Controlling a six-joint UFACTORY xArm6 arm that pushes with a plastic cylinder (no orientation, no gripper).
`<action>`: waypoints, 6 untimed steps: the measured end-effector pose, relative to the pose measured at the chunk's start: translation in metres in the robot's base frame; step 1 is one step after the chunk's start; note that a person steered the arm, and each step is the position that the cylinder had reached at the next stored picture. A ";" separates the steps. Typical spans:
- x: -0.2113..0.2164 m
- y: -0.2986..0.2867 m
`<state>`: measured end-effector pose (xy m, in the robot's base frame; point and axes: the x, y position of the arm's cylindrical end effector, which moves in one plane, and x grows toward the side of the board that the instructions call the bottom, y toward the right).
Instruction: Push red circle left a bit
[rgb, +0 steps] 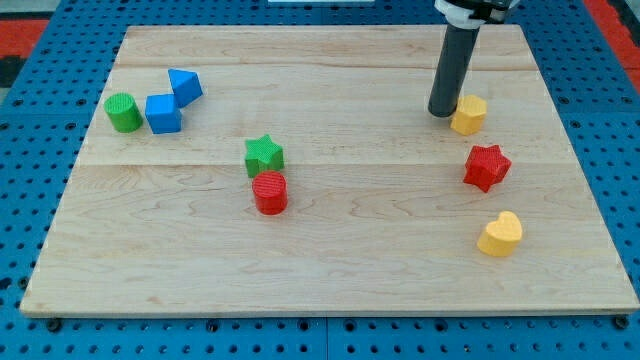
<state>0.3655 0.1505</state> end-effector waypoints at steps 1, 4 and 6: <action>0.003 0.018; 0.080 -0.153; 0.118 -0.188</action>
